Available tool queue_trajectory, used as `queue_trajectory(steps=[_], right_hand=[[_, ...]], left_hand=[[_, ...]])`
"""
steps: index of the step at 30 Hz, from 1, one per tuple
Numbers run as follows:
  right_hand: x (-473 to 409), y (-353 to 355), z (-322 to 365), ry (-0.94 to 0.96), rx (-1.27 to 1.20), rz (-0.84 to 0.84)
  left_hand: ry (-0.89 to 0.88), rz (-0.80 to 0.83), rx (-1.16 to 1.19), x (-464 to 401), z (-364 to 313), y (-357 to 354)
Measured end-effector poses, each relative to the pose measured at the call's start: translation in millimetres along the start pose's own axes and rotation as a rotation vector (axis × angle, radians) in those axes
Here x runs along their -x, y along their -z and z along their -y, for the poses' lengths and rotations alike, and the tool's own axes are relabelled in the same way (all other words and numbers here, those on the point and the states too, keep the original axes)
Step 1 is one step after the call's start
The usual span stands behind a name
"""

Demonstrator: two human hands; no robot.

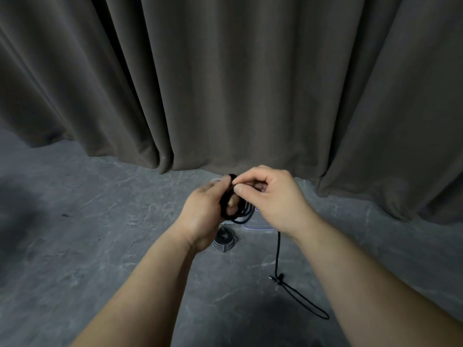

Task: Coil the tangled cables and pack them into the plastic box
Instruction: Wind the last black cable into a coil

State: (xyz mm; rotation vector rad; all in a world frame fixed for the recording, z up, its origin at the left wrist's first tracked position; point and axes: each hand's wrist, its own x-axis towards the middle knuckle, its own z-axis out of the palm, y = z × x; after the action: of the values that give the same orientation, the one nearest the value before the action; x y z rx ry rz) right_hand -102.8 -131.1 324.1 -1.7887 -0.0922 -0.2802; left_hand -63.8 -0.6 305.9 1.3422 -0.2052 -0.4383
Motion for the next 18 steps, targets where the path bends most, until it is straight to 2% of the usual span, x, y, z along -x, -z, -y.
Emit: queue_trajectory(steps=[2,5,10,13,18], right_hand=[[-1.3,1.1,-3.8,-0.043,-0.098,-0.068],[-4.9,2.6,-11.3,-0.045,-0.087,-0.161],[-5.0,2.9,-14.1,0.003,-0.143,-0.176],[-6.2,3.8,-16.4,0.024,-0.099,-0.188],[-6.4,8.2,-24.4,0.023,0.028,-0.231]], left_hand=[[0.017,0.058,0.017,-0.4,-0.1,-1.0],[0.02,0.137,0.041,1.2,-1.8,-2.3],[-0.015,0.243,0.024,2.2,-2.5,1.3],[-0.012,0.188,0.06,3.0,-4.1,0.7],[0.011,0.044,0.321,1.5,-10.9,-0.3]])
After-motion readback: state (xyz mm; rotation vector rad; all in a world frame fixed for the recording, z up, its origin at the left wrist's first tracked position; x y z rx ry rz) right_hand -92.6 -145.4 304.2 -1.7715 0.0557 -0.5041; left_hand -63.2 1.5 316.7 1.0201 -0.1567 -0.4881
